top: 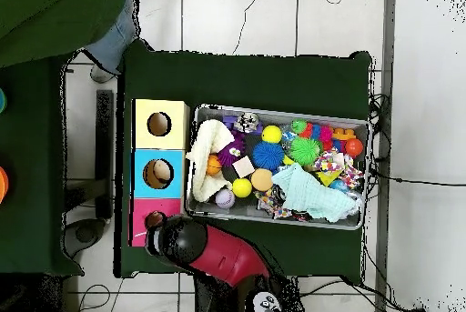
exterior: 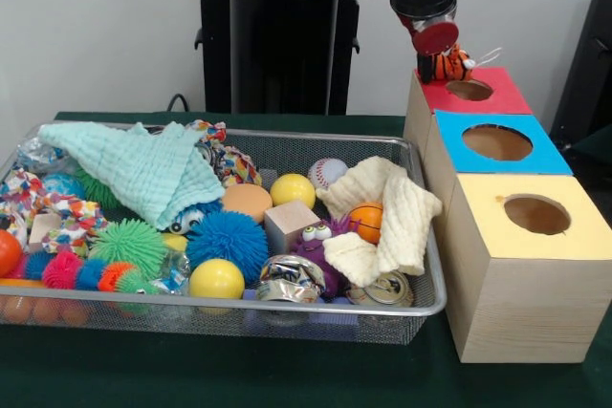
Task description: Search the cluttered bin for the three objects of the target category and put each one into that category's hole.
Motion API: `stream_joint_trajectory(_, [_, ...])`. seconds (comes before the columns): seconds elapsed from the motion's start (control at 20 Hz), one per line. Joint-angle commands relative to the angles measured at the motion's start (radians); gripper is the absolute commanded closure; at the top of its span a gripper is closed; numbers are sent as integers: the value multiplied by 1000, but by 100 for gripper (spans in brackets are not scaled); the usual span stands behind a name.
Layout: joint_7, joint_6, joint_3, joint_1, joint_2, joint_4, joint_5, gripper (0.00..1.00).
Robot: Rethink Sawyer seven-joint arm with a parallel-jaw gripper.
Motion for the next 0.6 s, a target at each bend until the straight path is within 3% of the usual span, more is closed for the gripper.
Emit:
stream_joint_trajectory(0.05, [228,-125,-41,18,40,-135,90,100])
stream_joint_trajectory(0.6, [217,-154,-43,21,27,-126,156,100])
